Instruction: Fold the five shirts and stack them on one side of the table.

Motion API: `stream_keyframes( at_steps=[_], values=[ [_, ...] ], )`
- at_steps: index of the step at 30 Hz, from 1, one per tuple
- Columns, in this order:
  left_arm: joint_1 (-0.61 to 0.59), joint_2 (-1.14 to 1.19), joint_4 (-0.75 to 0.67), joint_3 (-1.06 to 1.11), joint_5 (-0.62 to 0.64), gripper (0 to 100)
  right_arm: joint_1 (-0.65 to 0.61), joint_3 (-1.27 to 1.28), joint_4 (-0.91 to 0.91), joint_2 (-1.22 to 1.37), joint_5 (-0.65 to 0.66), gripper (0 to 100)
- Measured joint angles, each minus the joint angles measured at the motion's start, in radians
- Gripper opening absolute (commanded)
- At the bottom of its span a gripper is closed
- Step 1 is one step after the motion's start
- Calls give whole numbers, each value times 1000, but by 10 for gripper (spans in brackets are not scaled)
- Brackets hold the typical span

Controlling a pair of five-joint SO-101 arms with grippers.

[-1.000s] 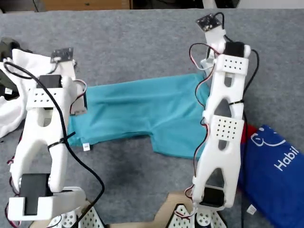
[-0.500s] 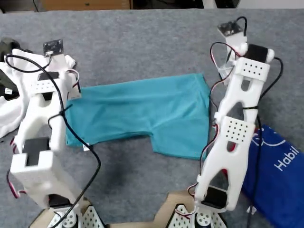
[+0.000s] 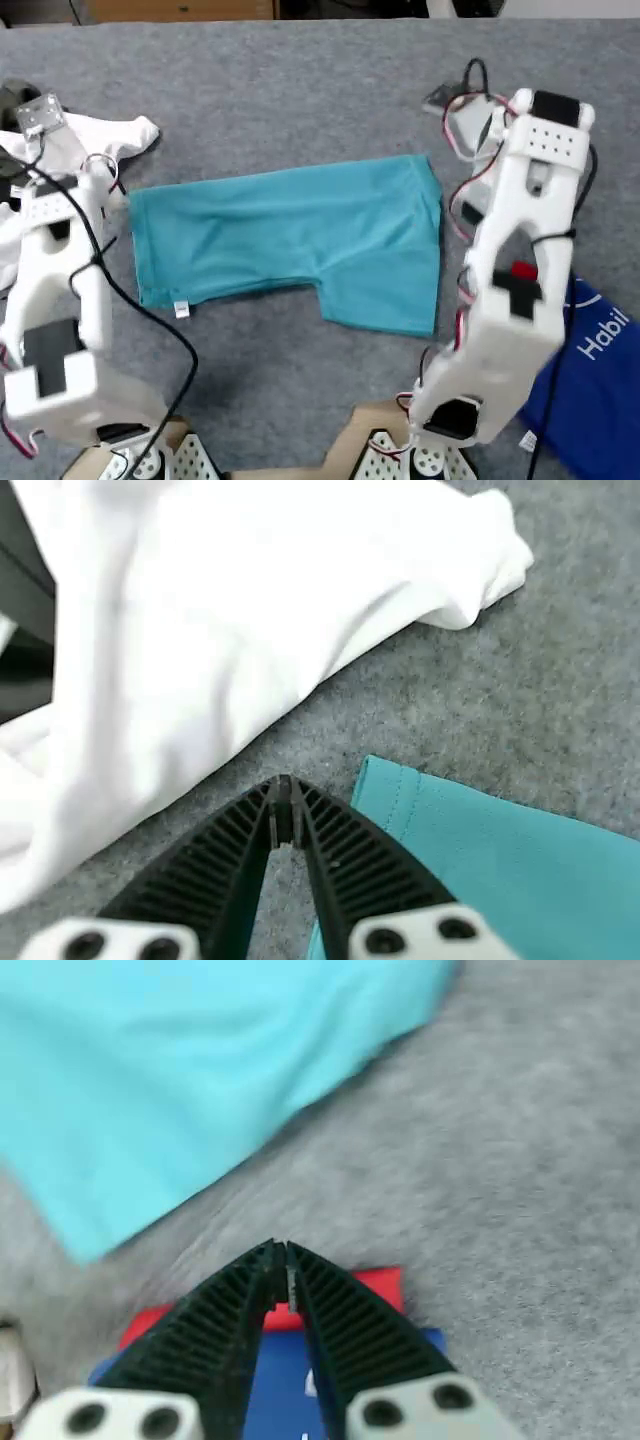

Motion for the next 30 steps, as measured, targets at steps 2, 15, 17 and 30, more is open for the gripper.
stream_keyframes(
  at_steps=[2, 15, 17, 30],
  values=[
    [-6, -29, -106, 91, 3, 20, -35, 204, -46, -172, 51, 9],
    [-34, -28, -207, 133, 5, 20, -643, 1192, -279, -899, -57, 141],
    [-34, -28, -207, 133, 5, 20, -654, 1223, -322, -896, -77, 141],
    [-34, -8, -207, 133, 5, 20, -649, 1163, -529, -528, -92, 143]
  ],
)
